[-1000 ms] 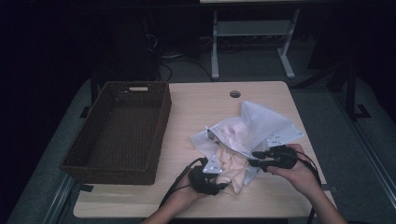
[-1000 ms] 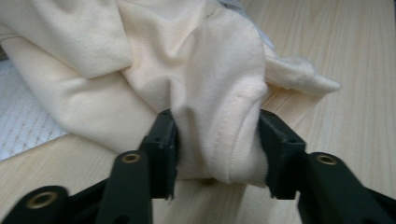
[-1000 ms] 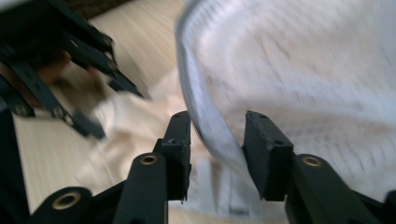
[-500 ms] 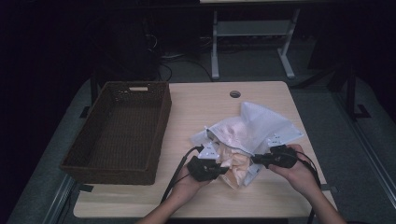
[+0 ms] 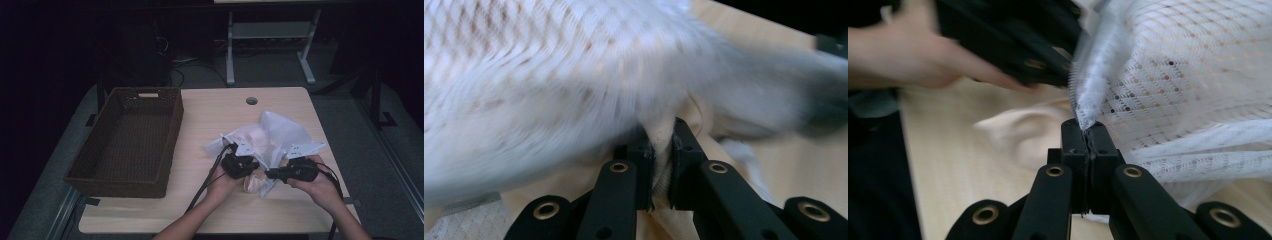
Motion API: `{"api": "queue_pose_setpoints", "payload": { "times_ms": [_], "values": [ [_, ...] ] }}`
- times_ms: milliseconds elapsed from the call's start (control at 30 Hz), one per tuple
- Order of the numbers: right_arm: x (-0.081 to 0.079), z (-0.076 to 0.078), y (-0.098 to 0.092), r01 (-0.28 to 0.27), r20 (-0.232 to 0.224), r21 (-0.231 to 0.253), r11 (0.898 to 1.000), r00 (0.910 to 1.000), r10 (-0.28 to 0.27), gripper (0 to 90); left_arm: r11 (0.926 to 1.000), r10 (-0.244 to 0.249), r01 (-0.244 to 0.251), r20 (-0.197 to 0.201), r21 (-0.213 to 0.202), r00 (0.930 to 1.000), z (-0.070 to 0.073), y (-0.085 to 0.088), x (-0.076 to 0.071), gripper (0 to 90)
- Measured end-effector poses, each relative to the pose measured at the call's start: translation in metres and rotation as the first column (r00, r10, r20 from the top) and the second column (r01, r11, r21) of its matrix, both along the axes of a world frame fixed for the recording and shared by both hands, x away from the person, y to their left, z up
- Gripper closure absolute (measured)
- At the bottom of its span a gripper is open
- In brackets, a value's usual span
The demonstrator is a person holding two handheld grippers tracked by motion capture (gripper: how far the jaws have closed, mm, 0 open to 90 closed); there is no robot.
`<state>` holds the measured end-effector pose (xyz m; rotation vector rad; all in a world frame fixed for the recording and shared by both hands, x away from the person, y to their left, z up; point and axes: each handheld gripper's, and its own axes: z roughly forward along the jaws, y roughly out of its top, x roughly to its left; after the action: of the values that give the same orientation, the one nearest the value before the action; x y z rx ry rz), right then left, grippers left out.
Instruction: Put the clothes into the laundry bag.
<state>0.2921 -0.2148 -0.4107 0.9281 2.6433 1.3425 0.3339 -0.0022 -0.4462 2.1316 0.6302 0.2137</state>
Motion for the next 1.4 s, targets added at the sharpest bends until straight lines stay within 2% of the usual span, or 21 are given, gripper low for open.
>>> {"api": "queue_pose_setpoints", "payload": {
  "times_ms": [67,133,367,400,433,467,567,700,767,833,867,900,933,967,1067,1100,1167,1200,1233,1333,1400],
  "values": [
    [-0.001,0.0,0.001,-0.005,0.003,-0.005,1.0,1.0,0.005,88.7,0.9999,0.012,-0.012,-0.004,-0.005,0.9999,-0.005,-0.004,0.003,81.7],
    [0.001,-0.001,0.0,0.01,0.013,-0.014,1.0,0.9999,-0.009,88.7,1.0,-0.004,0.004,-0.029,-0.006,0.9996,-0.007,-0.003,0.005,79.4],
    [0.003,-0.001,-0.003,0.026,0.011,-0.008,1.0,0.9996,-0.026,88.6,0.9963,-0.084,0.083,-0.075,-0.019,0.9936,0.006,0.017,-0.007,52.0],
    [0.003,-0.001,-0.002,0.026,0.011,-0.008,1.0,0.9996,-0.026,88.6,0.9963,-0.084,0.083,-0.075,-0.019,0.9936,0.006,0.017,-0.007,48.1],
    [0.003,-0.002,-0.002,0.026,0.008,-0.008,1.0,0.9996,-0.026,88.6,0.9938,-0.109,0.106,-0.088,-0.033,0.9902,0.011,0.027,-0.014,45.2],
    [0.003,-0.002,-0.002,0.026,0.008,-0.008,1.0,0.9996,-0.026,88.6,0.9938,-0.109,0.106,-0.088,-0.033,0.9902,0.011,0.027,-0.014,42.5],
    [0.004,-0.002,-0.002,0.026,0.009,-0.01,1.0,0.9996,-0.026,88.6,0.9886,-0.146,0.142,-0.081,-0.048,0.986,0.021,0.049,-0.031,36.5],
    [0.004,-0.002,-0.002,0.028,0.007,-0.01,1.0,0.9996,-0.028,88.6,0.9867,-0.159,0.156,-0.083,-0.046,0.9837,0.022,0.064,-0.05,30.6],
    [0.005,-0.003,-0.003,0.028,0.005,-0.011,1.0,0.9996,-0.028,88.6,0.9857,-0.166,0.163,-0.087,-0.043,0.9823,0.021,0.065,-0.053,28.8],
    [0.005,-0.004,-0.002,0.028,0.003,-0.012,1.0,0.9996,-0.028,88.6,0.9808,-0.195,0.194,-0.097,-0.017,0.976,0.011,0.061,-0.067,28.3],
    [0.005,-0.004,-0.002,0.028,0.003,-0.012,1.0,0.9996,-0.028,88.6,0.9808,-0.195,0.194,-0.097,-0.017,0.976,0.011,0.061,-0.067,28.2],
    [0.006,-0.004,-0.002,0.027,0.002,-0.015,1.0,0.9996,-0.027,88.6,0.9783,-0.204,0.206,-0.098,0.018,0.9741,0.002,0.052,-0.071,28.2],
    [0.006,-0.005,-0.001,0.027,0.0,-0.016,1.0,0.9996,-0.027,88.6,0.9783,-0.204,0.206,-0.098,0.018,0.9741,0.002,0.052,-0.071,28.2],
    [0.006,-0.005,-0.001,0.026,0.0,-0.017,1.0,0.9997,-0.026,88.6,0.9769,-0.197,0.204,-0.095,0.065,0.9757,-0.006,0.043,-0.071,28.2],
    [0.005,-0.005,-0.001,0.024,0.0,-0.017,1.0,0.9997,-0.024,88.6,0.9775,-0.185,0.193,-0.09,0.085,0.9785,-0.011,0.037,-0.068,29.9],
    [0.005,-0.005,-0.001,0.025,-0.002,-0.017,1.0,0.9997,-0.025,88.6,0.9782,-0.172,0.18,-0.077,0.104,0.982,-0.014,0.031,-0.064,32.2],
    [0.006,-0.006,-0.002,0.024,-0.002,-0.015,1.0,0.9997,-0.024,88.6,0.9782,-0.166,0.173,-0.073,0.114,0.9835,-0.015,0.029,-0.063,41.6],
    [0.006,-0.006,-0.002,0.024,-0.002,-0.015,1.0,0.9997,-0.024,88.6,0.9788,-0.16,0.167,-0.069,0.119,0.9848,-0.016,0.028,-0.062,41.6],
    [0.006,-0.006,-0.002,0.023,-0.003,-0.014,1.0,0.9997,-0.023,88.6,0.9798,-0.155,0.162,-0.065,0.118,0.9858,-0.016,0.026,-0.06,56.0],
    [0.006,-0.005,-0.002,0.022,0.001,-0.015,1.0,0.9998,-0.022,88.6,0.9818,-0.151,0.158,-0.072,0.106,0.986,-0.013,0.027,-0.057,78.9],
    [0.006,-0.005,-0.002,0.021,0.002,-0.016,1.0,0.9998,-0.021,88.6,0.9831,-0.148,0.154,-0.073,0.098,0.9863,-0.012,0.028,-0.055,82.1]
  ]
}}
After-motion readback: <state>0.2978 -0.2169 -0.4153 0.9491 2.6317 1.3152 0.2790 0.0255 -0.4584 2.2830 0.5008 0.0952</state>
